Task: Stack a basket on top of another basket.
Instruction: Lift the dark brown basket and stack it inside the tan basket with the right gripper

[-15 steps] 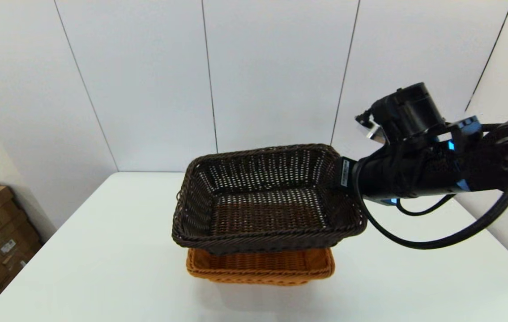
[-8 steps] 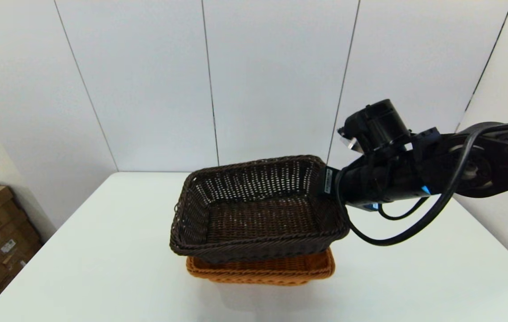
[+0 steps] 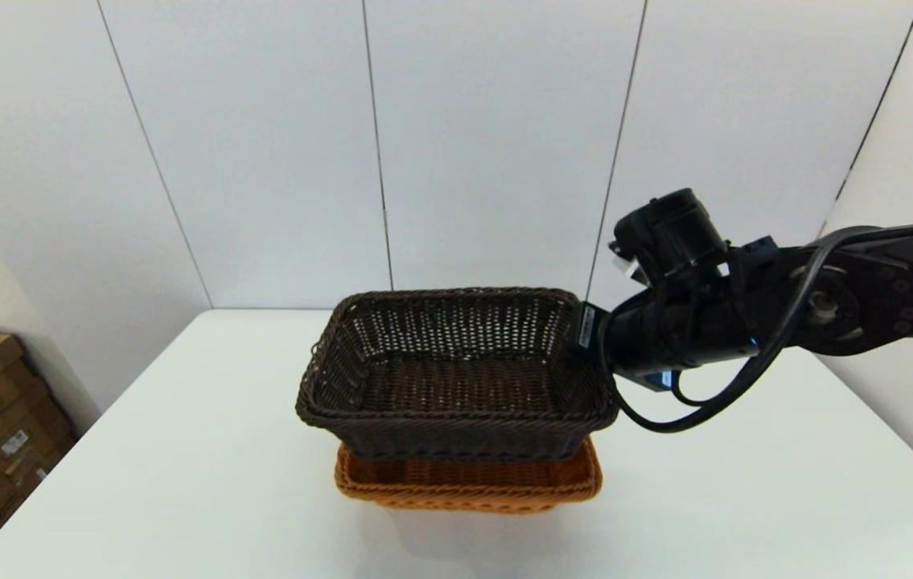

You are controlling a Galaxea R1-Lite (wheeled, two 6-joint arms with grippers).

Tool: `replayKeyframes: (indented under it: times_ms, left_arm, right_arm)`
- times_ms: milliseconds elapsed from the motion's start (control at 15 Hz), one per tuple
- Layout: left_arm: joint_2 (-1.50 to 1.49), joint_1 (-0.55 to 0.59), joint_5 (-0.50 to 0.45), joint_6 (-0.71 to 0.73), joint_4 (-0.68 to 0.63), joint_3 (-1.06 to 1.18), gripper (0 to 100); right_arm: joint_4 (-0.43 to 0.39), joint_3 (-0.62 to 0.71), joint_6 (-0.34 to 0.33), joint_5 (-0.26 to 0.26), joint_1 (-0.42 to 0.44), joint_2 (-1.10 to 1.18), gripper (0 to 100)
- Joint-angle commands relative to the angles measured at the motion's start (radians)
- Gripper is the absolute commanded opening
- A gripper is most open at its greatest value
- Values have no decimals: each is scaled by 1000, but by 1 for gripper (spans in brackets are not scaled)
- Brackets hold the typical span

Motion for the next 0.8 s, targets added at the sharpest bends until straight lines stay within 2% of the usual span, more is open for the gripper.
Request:
replayKeyframes:
  times_ms: [67,200,800]
  left_arm:
    - [-1,0,1,0,-1,0,100]
    - [-1,0,1,0,-1,0,100]
    - [-1,0,1,0,-1,0,100]
  right_arm:
    - [-3,1,5,6,0,30,0]
    - [-3,1,3,31,0,32,0]
    - [-5,6,0,29,-31,47,0]
